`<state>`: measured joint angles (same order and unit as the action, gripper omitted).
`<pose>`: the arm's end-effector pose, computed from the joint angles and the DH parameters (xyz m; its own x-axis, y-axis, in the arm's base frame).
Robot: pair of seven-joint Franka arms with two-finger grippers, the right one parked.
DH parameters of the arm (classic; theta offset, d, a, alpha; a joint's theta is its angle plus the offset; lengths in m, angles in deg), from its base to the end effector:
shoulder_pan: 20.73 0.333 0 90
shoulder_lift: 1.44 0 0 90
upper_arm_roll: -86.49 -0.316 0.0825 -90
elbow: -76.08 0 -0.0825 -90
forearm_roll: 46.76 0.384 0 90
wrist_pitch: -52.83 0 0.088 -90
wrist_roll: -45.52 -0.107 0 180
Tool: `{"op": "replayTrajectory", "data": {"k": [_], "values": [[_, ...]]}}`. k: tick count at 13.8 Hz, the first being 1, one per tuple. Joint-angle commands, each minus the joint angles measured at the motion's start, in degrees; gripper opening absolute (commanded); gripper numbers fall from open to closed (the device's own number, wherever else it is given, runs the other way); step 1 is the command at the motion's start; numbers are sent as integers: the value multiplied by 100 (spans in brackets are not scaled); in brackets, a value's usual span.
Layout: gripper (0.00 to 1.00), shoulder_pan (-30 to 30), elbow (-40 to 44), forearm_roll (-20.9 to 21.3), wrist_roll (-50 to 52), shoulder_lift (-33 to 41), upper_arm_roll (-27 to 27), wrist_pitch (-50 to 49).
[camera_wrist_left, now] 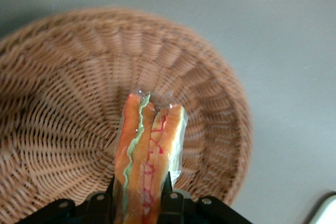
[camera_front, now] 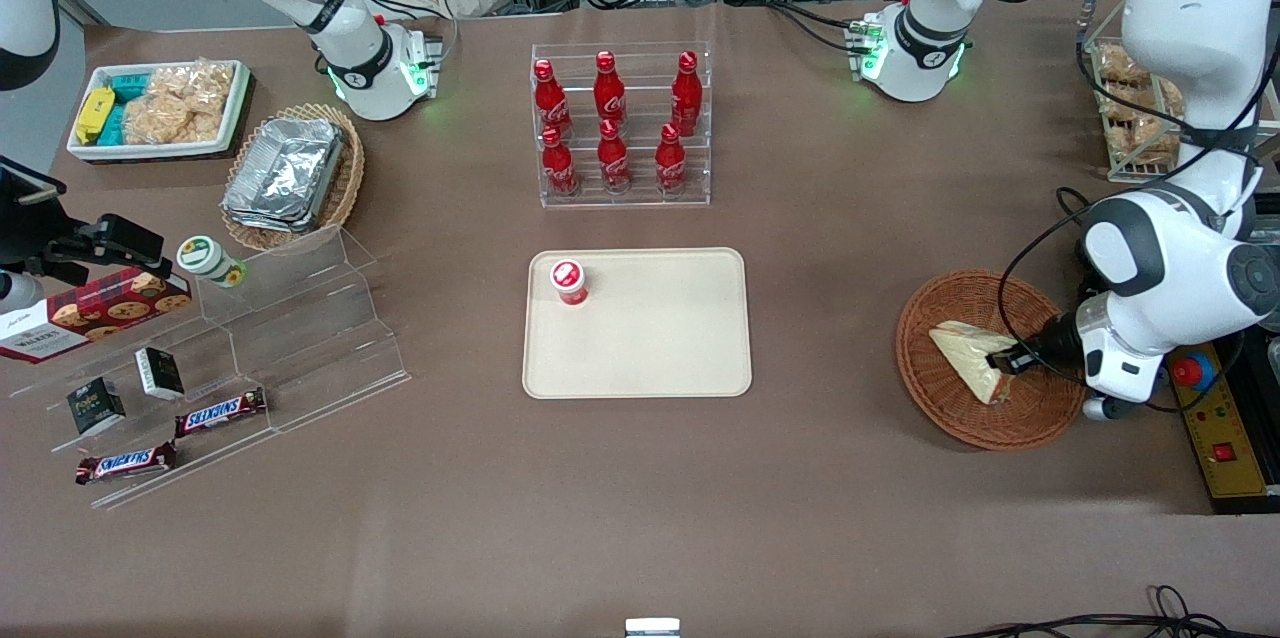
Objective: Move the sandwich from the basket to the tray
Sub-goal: 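Close the left gripper on the wrapped sandwich, then lift the sandwich and carry it with the left gripper over the cream tray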
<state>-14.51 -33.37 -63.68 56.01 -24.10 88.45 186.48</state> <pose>0.6280 0.0430 0.2927 0.8964 0.4415 -0.0394 0.4384 -0.8701 0.2251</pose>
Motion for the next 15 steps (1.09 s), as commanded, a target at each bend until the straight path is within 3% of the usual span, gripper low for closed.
{"op": "replayTrajectory", "data": {"k": [1,3,7,9,12,15], "values": [[32,-7,72,66,5,569,102,-232],[28,-7,414,424,49,815,191,-933],[25,-7,1696,1145,119,1071,410,-3261],[25,-7,2294,1304,347,1159,542,-4194],[23,-7,2849,1542,1057,1264,1138,-5057],[23,-7,3000,1673,2190,1326,2059,-5332]]}}
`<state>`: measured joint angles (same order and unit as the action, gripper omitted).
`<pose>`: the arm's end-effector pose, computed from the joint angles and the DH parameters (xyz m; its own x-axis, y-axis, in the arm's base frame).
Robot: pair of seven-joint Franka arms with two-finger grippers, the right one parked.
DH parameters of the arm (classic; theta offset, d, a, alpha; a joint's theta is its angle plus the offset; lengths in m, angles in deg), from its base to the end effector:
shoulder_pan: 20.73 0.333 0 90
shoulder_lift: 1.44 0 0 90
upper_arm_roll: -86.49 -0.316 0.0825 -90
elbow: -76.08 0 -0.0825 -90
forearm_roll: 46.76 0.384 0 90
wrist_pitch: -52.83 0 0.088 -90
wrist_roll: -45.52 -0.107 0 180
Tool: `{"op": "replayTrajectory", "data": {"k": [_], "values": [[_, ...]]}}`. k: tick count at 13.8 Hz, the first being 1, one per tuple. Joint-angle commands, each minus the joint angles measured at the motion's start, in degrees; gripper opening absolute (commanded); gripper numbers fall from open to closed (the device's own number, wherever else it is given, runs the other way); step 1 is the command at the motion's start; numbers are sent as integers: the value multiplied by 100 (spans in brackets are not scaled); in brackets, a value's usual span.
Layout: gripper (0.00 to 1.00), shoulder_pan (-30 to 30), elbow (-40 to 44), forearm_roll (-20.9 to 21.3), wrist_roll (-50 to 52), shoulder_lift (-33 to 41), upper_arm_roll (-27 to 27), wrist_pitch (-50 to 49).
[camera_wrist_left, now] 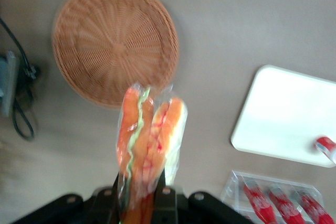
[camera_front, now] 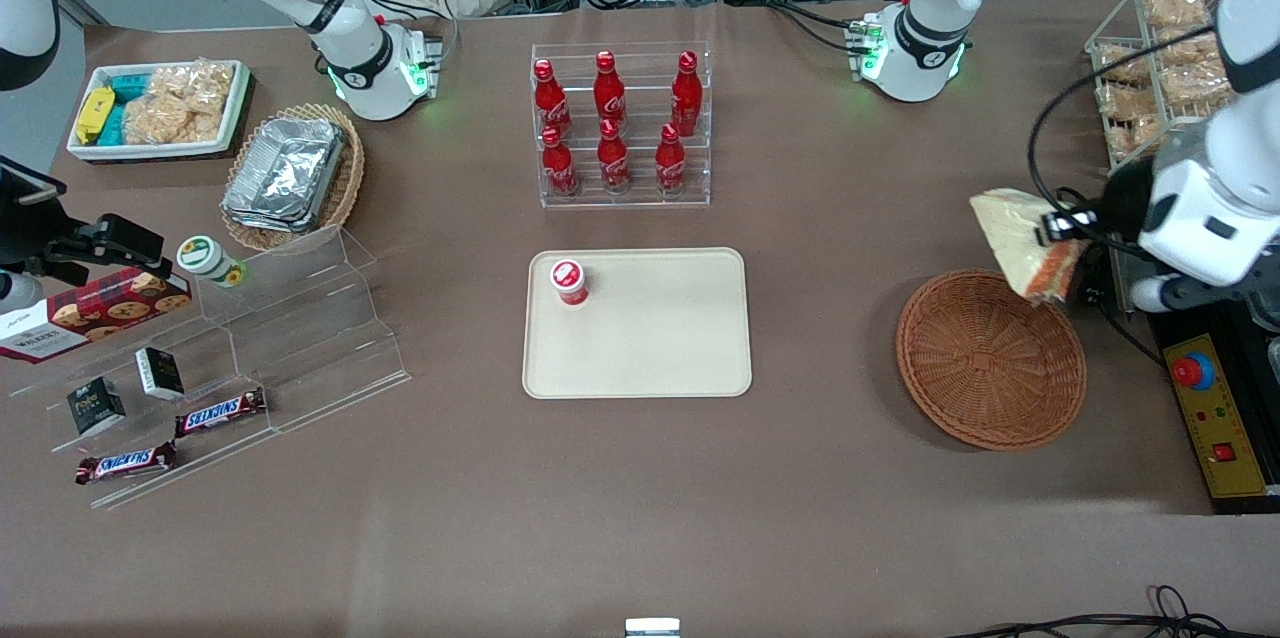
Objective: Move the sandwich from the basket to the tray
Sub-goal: 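Lift the sandwich and carry it with the left gripper over the cream tray, then lower the sandwich onto the tray and open the left gripper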
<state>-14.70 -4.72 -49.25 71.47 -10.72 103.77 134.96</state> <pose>0.5776 -0.1049 0.5997 0.9563 0.2462 -0.1574 0.2531 -0.9671 0.0249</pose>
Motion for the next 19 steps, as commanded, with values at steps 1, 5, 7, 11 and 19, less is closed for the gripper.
{"op": "replayTrajectory", "data": {"k": [1,5,7,11,19], "values": [[23,12,134,318,1022,-38,880,-171],[23,12,91,766,2261,-695,2006,388],[24,3,56,1108,2773,-1257,2384,899],[23,-717,64,2111,3528,-2470,2474,1698],[24,-1279,64,2938,4014,-3773,2369,2703]]}}
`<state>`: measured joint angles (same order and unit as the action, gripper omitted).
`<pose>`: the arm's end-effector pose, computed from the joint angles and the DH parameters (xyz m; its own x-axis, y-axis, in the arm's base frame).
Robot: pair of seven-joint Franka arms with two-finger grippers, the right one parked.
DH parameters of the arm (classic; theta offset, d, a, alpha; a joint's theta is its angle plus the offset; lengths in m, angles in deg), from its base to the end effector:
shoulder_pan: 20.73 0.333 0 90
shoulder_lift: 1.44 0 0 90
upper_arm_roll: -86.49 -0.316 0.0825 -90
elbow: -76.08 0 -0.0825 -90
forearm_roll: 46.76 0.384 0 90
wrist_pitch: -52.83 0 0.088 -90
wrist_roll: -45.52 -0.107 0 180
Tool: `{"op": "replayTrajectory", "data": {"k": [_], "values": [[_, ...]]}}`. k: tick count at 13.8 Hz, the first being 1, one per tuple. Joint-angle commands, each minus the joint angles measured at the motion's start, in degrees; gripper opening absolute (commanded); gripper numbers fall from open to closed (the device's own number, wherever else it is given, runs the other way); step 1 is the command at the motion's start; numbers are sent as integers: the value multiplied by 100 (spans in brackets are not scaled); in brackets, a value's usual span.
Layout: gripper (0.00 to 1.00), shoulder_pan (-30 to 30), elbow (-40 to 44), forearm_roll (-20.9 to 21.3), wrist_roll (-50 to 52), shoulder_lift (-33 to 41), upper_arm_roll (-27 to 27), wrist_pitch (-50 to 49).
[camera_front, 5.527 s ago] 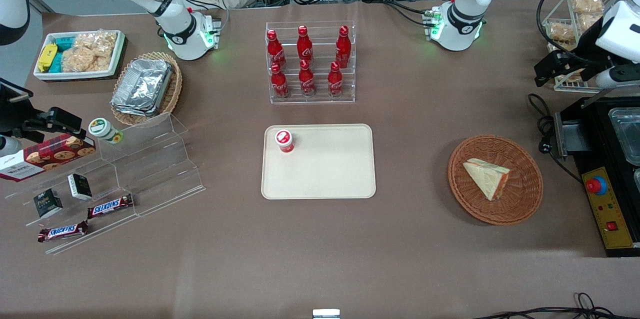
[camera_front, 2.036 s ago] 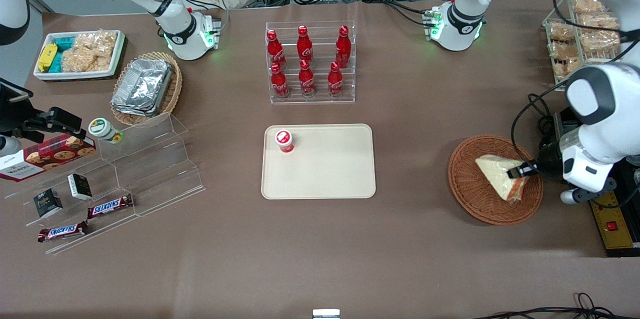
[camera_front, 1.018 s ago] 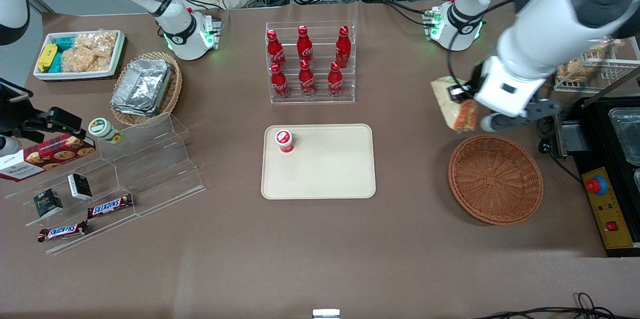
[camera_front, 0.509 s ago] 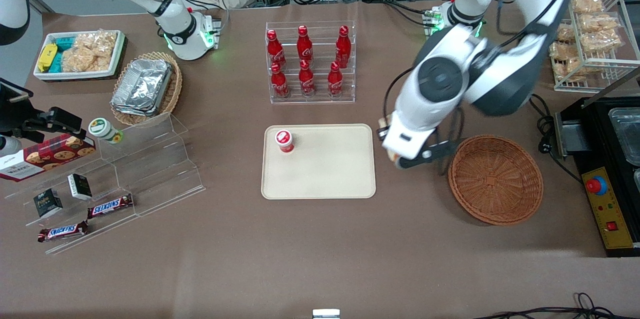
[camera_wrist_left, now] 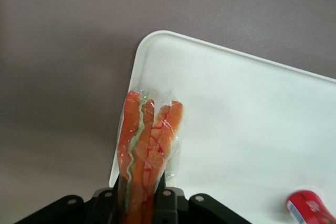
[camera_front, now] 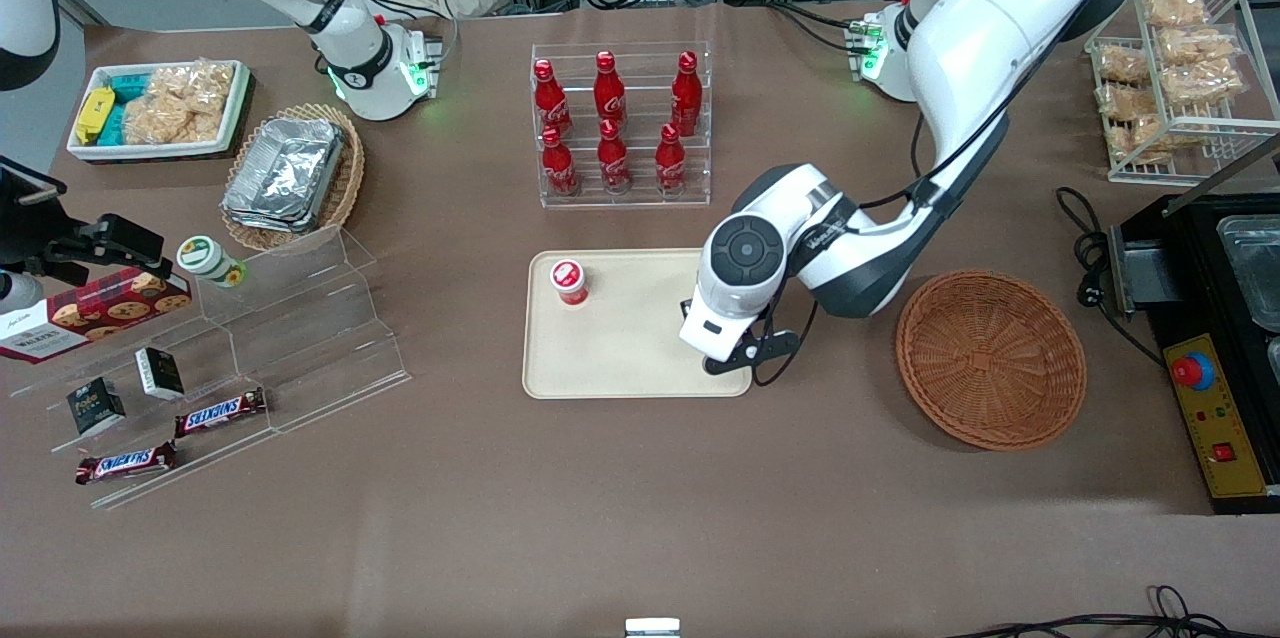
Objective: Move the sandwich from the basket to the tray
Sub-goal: 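Lower the sandwich onto the tray and open the left gripper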
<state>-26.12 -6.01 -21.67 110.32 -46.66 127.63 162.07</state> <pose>0.5699 -0.4124 0.2933 0.9539 0.2682 -0.1349 0.2621 -0.9631 -0.0614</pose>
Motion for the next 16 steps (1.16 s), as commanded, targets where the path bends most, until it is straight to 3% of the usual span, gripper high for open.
{"op": "replayTrajectory", "data": {"k": [1,6,9,14,16], "values": [[24,-155,194,233,129,-258,-88,1],[30,-515,238,181,138,-417,-554,317],[74,-507,264,172,347,-373,-554,361],[100,-437,370,216,1200,205,-563,248],[100,-245,334,164,1517,653,-572,81]]}}
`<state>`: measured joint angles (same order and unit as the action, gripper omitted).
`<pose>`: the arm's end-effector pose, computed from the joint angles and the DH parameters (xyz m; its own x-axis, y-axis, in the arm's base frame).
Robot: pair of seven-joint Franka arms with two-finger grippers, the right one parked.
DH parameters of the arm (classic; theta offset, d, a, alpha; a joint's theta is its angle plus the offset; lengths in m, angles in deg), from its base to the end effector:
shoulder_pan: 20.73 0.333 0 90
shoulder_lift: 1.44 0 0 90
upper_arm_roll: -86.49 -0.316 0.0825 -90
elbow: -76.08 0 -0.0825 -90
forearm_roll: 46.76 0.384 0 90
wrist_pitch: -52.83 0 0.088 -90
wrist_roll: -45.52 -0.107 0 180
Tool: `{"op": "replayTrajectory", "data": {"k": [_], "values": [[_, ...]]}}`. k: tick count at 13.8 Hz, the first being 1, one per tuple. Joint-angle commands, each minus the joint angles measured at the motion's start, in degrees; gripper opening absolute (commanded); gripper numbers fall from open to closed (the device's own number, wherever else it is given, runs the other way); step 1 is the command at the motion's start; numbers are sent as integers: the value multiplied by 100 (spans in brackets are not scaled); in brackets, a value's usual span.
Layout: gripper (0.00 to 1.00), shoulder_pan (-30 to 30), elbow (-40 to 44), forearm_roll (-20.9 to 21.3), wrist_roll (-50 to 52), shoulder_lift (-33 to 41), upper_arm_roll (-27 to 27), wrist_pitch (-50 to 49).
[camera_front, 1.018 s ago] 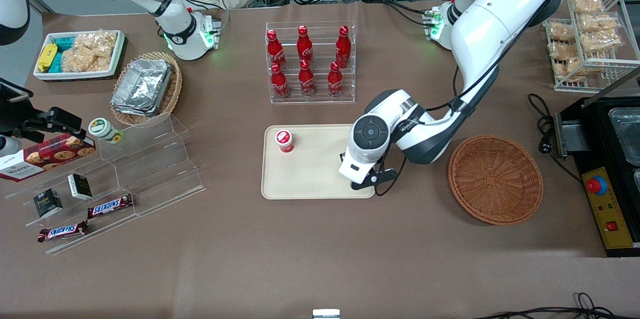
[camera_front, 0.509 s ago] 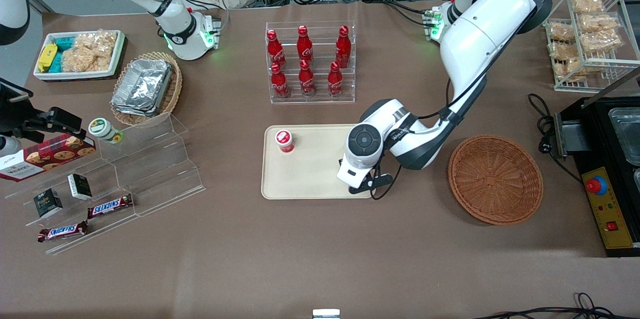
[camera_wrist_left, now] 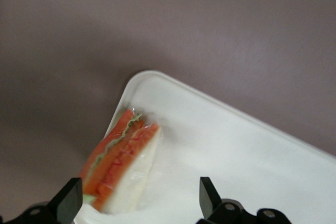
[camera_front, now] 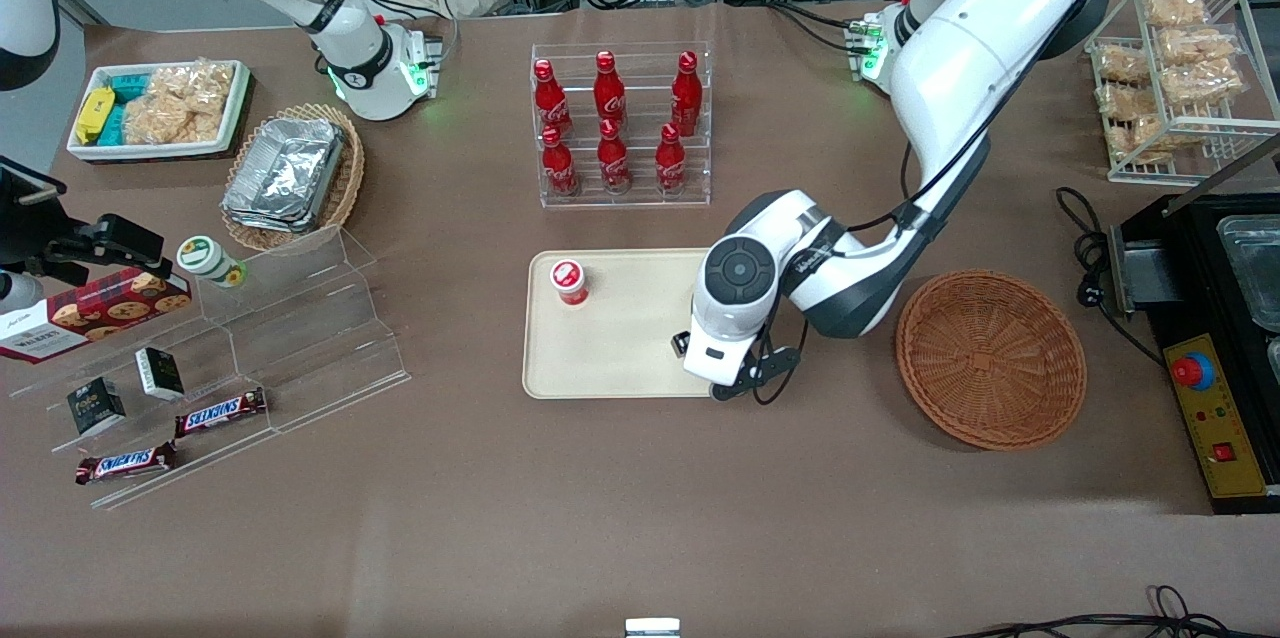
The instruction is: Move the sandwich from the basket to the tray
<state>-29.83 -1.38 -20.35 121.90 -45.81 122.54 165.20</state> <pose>0.5989 -0.4126 0.3191 0.8777 0.4791 -0.0076 0.4790 -0.8777 -0.0161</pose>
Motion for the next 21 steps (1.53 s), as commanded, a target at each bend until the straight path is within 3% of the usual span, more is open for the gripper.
{"op": "replayTrajectory", "data": {"k": [1,7,9,12,16,21], "values": [[100,276,-129,4,377,779,-54,-346],[100,1155,-147,-382,159,1738,-27,-690],[100,1270,-156,-706,-340,1966,-123,-786],[100,1183,-199,-1329,-1472,2335,-947,-1015],[100,463,-480,-2235,-3230,2915,-2590,-1190],[100,356,-1419,-2386,-5182,3899,-3278,-1375]]}}
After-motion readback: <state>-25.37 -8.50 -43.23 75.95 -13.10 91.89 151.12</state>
